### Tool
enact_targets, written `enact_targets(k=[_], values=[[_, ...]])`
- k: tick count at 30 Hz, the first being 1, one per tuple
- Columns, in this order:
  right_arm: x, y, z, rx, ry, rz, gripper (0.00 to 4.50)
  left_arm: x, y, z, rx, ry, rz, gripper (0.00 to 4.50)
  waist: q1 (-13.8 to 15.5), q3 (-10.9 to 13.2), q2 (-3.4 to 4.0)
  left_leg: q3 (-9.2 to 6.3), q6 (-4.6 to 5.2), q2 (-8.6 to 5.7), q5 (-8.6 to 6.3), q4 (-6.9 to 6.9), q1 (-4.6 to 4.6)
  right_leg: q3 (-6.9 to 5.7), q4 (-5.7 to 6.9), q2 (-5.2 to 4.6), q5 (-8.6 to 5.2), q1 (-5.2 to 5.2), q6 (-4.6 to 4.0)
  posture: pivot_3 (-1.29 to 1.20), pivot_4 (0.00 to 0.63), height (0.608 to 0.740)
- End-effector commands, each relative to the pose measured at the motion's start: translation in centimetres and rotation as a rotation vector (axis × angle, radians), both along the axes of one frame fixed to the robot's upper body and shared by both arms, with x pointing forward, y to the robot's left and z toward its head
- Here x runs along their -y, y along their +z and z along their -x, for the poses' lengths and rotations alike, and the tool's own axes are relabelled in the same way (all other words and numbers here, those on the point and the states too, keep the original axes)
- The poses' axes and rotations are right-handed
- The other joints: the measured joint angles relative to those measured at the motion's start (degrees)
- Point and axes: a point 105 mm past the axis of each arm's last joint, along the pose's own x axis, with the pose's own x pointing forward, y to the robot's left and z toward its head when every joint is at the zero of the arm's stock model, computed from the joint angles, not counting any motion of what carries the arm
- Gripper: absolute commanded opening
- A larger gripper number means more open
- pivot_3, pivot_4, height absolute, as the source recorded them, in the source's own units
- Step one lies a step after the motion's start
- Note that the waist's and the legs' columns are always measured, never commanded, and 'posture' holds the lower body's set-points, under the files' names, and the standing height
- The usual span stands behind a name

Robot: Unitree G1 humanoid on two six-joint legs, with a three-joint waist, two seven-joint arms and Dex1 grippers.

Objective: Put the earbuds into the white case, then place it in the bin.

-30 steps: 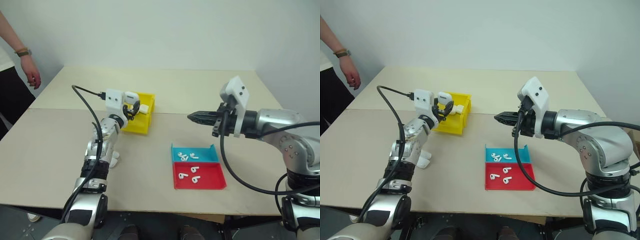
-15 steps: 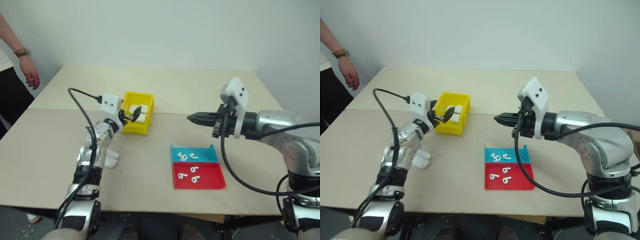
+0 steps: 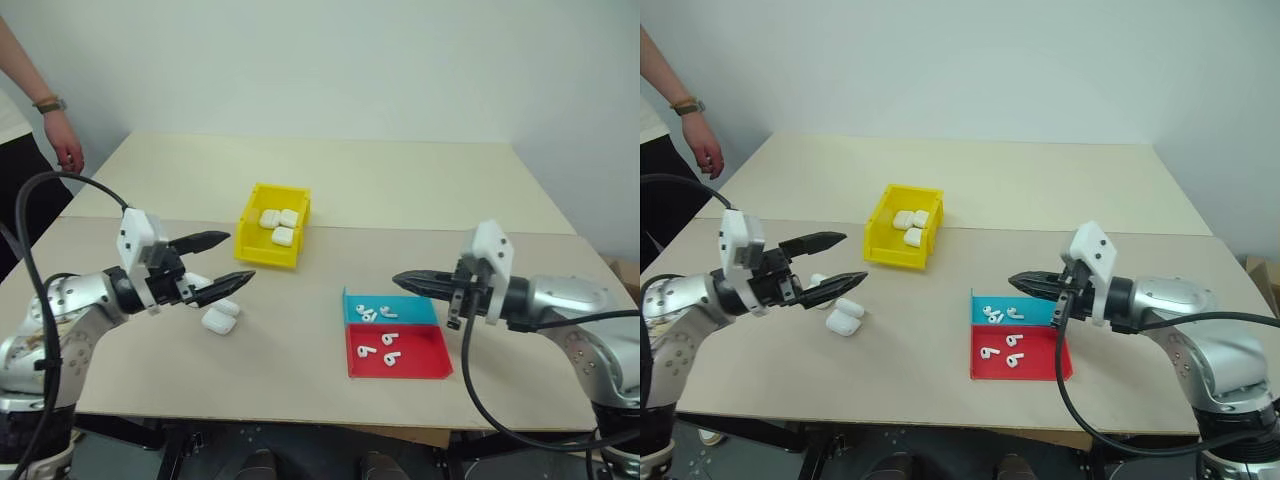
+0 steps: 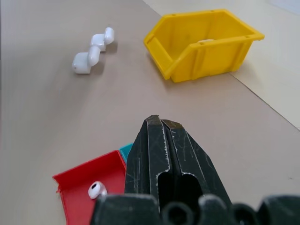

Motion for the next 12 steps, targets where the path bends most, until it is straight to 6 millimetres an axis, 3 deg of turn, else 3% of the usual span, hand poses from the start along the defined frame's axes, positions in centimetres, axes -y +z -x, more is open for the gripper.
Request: enact_targets(k=[1, 6, 12], values=[[0.8, 1.4, 1.8, 0.075, 0.084, 0.018, 0.00, 0.0, 1.3, 2.8, 0.023, -0.105, -0.057, 4.45, 0.0, 0.0, 0.00, 0.01, 0.00, 0.01, 0.00, -0.02, 0.00, 0.00, -0.04, 0.00, 0.00, -0.01, 0.00, 0.00, 0.150, 0.740], [1.6, 1.5, 3.0, 0.071, 0.144, 0.037, 0.00, 0.0, 1.2, 4.4, -0.004, -0.134, -0.085, 4.45, 0.0, 0.0, 0.00, 0.05, 0.01, 0.02, -0.01, -0.01, 0.14, 0.02, -0.01, 0.00, 0.00, 0.10, 0.00, 0.00, 0.150, 0.740], [1.6, 1.4, 3.2, 0.072, 0.142, 0.038, 0.00, 0.5, 1.1, 5.2, -0.046, -0.162, -0.057, 4.45, 0.0, 0.0, -0.01, 0.06, 0.00, 0.02, -0.01, -0.01, 0.44, 0.02, -0.05, 0.00, -0.02, 0.43, 0.00, 0.00, 0.150, 0.740]])
